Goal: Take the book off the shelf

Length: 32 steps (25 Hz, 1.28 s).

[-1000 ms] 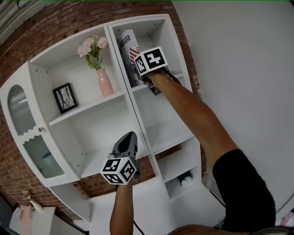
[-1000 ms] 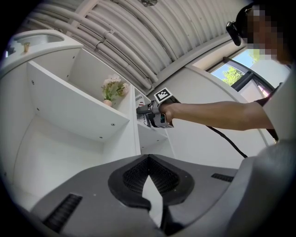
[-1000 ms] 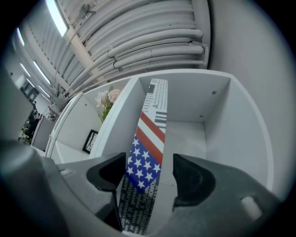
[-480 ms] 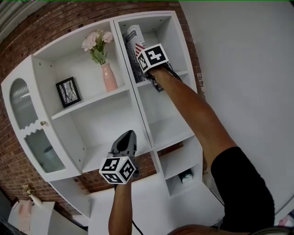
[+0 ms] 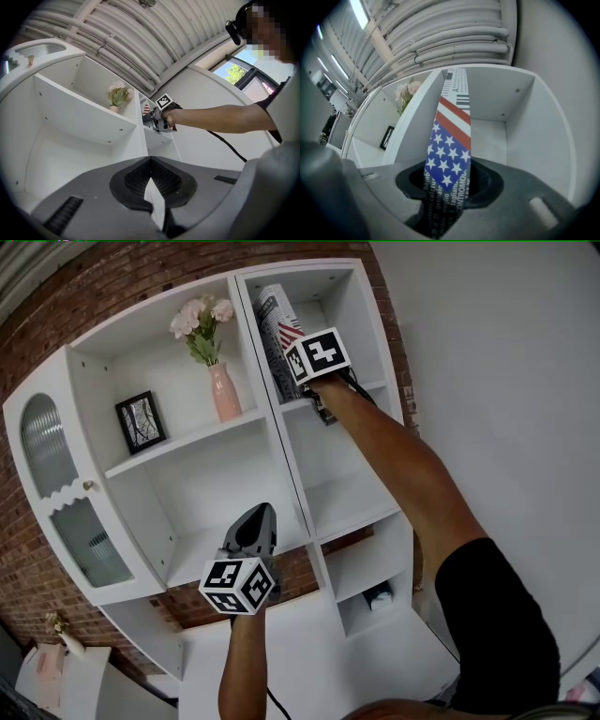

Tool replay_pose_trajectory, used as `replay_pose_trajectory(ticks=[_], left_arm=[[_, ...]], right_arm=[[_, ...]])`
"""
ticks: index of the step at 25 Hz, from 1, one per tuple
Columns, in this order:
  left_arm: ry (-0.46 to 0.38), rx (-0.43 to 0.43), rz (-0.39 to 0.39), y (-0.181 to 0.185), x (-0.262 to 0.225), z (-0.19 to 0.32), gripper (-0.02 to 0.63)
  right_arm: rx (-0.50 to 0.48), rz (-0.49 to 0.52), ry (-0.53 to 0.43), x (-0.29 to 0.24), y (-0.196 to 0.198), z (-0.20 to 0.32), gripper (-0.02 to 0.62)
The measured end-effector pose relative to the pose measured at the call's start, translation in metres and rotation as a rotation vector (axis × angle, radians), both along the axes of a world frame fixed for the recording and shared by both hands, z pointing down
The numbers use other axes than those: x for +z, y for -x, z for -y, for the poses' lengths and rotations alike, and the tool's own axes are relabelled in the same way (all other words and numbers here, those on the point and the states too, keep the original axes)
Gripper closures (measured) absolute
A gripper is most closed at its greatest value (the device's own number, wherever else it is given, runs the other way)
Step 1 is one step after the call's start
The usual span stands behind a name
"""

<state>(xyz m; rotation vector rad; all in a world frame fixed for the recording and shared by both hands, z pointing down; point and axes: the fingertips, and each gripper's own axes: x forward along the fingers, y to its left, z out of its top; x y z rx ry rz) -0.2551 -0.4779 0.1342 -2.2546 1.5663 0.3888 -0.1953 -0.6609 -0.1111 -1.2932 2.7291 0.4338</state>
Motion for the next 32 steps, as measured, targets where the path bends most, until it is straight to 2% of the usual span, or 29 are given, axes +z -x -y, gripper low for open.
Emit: replay_pose_trajectory(ticks=[7, 16, 21, 26, 32], left_arm=[[-0.005, 0.046, 0.012, -0.02, -0.002, 0.002, 0.609], [-0.031, 0.109, 0.033, -0.057, -0.009, -0.001, 0.609], [-0.055, 0.129, 0.026, -0.066, -0.019, -0.01, 0.609], [-0.08, 0.145, 0.035, -0.076, 0.01, -0.031, 0.609], [-0.077, 0.157, 0.026, -0.091, -0.027, -0.017, 0.609]], right_arm=[[-0.052, 0.046, -0.053, -0.007, -0.03, -0.033, 0.44], [-0.13, 0.124, -0.143, -0.008, -0.095, -0.091, 0.443], [-0.191, 0.151, -0.18, 0.016, -0.129, -0.131, 0.443], [-0.25, 0.187, -0.224, 0.087, -0.158, -0.184, 0.443], [-0.3, 0.15, -0.201, 0.098, -0.157, -0.186, 0.443]])
